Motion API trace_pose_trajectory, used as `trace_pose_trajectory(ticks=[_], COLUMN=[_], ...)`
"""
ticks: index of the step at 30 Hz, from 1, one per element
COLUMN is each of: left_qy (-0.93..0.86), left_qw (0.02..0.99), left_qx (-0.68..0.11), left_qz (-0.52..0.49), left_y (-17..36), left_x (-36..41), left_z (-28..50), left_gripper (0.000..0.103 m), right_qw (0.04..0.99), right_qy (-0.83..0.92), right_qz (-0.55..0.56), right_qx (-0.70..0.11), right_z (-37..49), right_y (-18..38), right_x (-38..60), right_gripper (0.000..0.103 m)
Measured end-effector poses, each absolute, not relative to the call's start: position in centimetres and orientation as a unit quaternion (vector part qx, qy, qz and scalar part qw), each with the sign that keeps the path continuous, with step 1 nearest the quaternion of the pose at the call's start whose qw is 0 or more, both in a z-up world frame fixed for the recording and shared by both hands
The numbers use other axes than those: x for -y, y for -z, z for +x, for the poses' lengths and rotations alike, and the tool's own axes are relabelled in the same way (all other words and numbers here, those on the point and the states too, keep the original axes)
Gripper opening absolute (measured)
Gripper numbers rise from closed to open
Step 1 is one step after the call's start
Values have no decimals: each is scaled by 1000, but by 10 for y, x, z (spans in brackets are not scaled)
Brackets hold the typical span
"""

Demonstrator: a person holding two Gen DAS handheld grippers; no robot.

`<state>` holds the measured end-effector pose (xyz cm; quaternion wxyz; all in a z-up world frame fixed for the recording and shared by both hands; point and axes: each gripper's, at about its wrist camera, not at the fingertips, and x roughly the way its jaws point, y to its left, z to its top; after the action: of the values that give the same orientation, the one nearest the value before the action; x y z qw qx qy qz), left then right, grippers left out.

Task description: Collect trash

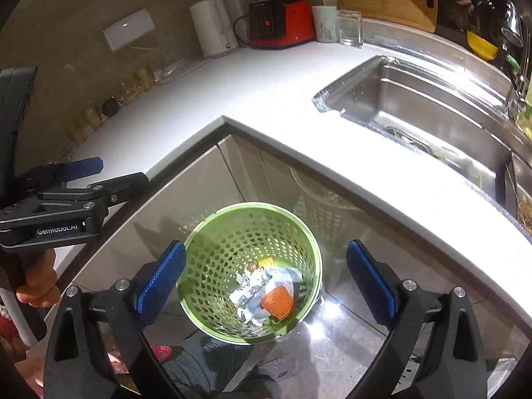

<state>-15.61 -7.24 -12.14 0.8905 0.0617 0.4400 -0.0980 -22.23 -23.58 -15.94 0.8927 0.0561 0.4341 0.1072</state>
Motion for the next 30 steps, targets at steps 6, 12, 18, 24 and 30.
trace_pose_trajectory(ticks=[6, 12, 18, 24, 30], left_qy=[66, 60, 62, 64, 38], left_qw=[910, 906, 904, 902, 912], left_qx=[-406, -416, -420, -425, -406], left_qz=[54, 47, 47, 43, 38], left_y=[89, 99, 101, 100, 78], left_x=[59, 54, 53, 50, 38], left_z=[-169, -176, -180, -182, -182], left_gripper=[93, 93, 93, 95, 95], right_qw=[905, 904, 903, 904, 912], right_qy=[-126, -136, -134, -125, -132], right_qz=[60, 53, 53, 48, 20], right_qx=[-402, -402, -404, -406, -388], right_z=[-218, -212, -217, -221, -213], right_y=[122, 121, 122, 121, 97], right_x=[230, 223, 219, 219, 210], right_gripper=[100, 100, 100, 100, 100])
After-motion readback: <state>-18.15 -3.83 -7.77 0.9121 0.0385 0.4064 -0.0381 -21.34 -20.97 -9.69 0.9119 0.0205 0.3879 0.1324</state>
